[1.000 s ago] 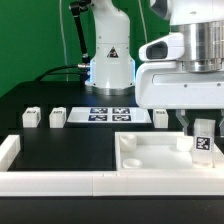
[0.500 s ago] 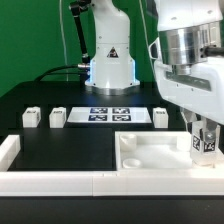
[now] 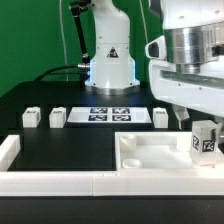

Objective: Assemble square table

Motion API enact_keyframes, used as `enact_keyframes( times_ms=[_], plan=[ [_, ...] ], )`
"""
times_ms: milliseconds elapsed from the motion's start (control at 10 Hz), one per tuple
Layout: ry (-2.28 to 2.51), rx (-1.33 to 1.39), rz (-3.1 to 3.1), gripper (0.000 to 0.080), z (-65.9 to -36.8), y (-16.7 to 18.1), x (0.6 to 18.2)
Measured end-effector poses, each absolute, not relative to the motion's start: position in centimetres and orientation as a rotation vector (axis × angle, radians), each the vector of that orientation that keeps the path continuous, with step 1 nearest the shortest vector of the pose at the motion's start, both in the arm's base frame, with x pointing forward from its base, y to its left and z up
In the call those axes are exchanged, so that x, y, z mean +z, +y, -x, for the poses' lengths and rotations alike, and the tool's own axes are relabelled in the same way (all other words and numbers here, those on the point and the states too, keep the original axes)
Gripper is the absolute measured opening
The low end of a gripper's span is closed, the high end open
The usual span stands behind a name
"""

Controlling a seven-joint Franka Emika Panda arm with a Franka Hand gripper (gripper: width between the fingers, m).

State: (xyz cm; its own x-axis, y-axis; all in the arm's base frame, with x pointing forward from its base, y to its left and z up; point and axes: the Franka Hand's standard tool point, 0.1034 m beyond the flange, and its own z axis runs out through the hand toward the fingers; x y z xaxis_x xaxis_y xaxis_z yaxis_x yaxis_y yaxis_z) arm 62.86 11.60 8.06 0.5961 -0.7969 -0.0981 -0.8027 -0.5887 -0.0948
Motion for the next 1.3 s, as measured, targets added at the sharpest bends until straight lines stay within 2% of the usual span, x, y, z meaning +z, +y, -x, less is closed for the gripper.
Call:
enact_keyframes(
  times_ms=[100,200,400,600,900,1000,1100,1200,1300],
  plan=[
    [1.249,0.059,2.737,0.0622,-63.01,11.61,8.22],
    [1.16,0.054,2.776,0.0643,-62.95,11.54,8.07],
    [0.891,0.029,2.887,0.0648,-62.96,11.57,8.08],
    [0.317,-0.06,3.037,0.0649,-63.41,12.08,8.02],
    [0.235,-0.068,3.045,0.0649,-63.41,11.97,7.91],
    [0.236,-0.068,3.045,0.0501,-63.41,11.95,7.89],
    [0.329,-0.063,3.033,0.0501,-63.39,12.01,7.89],
    [0.474,-0.056,3.011,0.0304,-63.38,12.06,7.88],
    [0.569,-0.051,2.997,0.0304,-63.4,11.75,7.85]
  ],
)
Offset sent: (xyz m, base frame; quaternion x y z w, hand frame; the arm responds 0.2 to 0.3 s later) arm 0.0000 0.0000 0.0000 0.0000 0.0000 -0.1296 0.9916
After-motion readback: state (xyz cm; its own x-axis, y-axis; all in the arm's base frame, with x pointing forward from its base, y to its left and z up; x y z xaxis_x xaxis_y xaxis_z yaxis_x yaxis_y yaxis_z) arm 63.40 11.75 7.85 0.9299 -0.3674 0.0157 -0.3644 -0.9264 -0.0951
